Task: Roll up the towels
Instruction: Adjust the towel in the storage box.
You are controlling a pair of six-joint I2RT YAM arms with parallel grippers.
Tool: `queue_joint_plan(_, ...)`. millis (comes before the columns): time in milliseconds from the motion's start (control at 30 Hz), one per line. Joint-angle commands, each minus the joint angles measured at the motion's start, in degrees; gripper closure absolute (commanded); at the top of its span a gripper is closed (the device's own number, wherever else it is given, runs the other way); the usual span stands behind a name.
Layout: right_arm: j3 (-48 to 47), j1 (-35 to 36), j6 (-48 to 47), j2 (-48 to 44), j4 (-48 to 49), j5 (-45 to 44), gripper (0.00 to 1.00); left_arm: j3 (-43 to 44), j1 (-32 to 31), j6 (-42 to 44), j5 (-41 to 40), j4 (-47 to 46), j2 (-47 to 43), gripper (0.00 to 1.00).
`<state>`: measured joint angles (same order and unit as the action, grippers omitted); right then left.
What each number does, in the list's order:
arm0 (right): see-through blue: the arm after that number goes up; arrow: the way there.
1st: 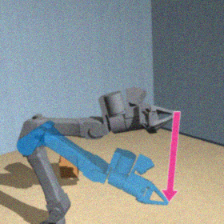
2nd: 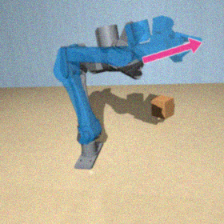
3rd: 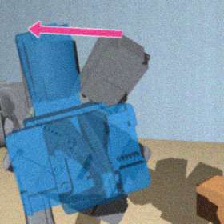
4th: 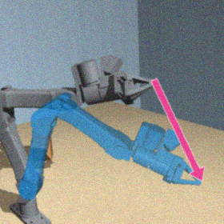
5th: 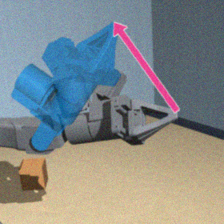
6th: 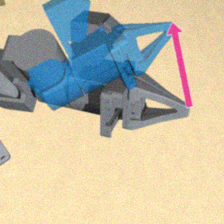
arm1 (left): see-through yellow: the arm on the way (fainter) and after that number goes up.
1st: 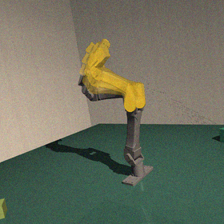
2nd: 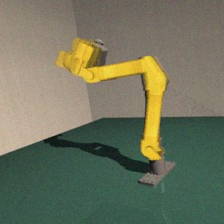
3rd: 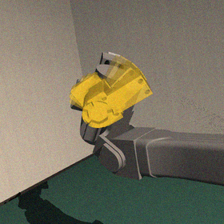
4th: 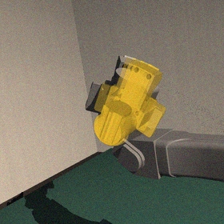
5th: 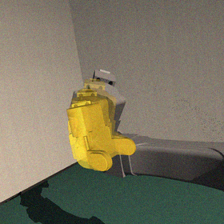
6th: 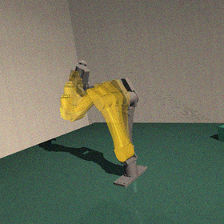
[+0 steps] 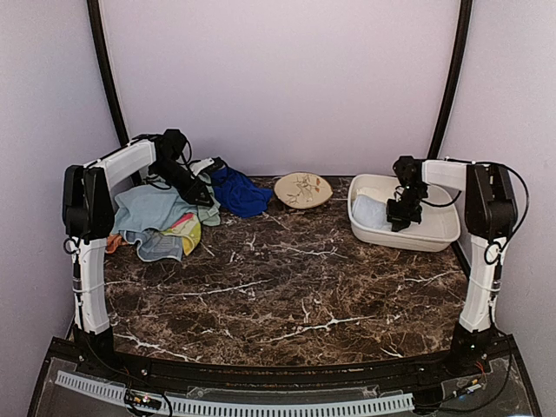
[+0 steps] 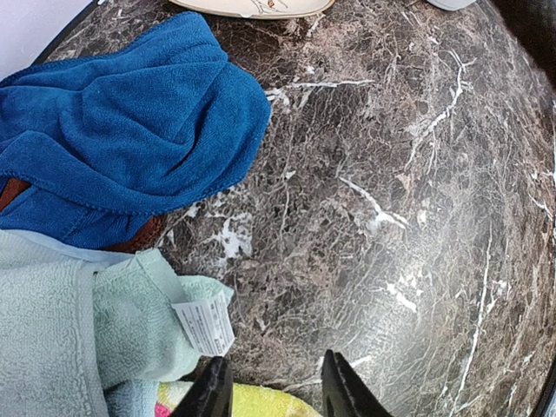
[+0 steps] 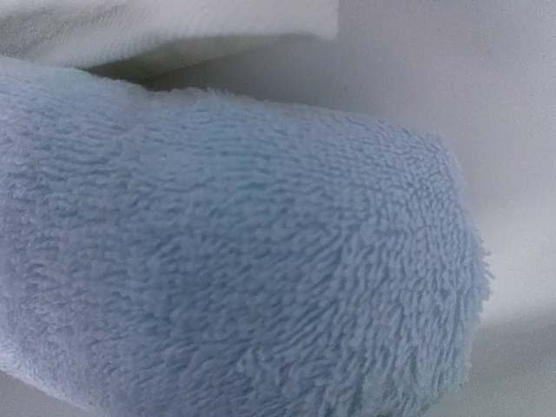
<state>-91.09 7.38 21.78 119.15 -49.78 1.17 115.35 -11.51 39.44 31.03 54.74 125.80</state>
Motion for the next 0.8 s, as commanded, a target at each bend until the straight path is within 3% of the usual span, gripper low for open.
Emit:
queue_joint_plan(0,-4.6,-0.43,-2.29,2.9,-1.47,-0.84,1.0,-0.12,-0.11,0.78,-0.36,1.3,-0.54,0.64)
queue_joint_plan(333,-3.63,-0.43,1.54,4.38,6.77,1.71,1.0,-0.25,-0.1,0.74,-0.61,0.67,-0.47,0.63)
queue_joint_plan(767,-5.16,-0.02,2.83,5.31,14.46,-6.22,1.0,0.15,-0.11,0.95,-1.24,2.19,-0.47,0.64)
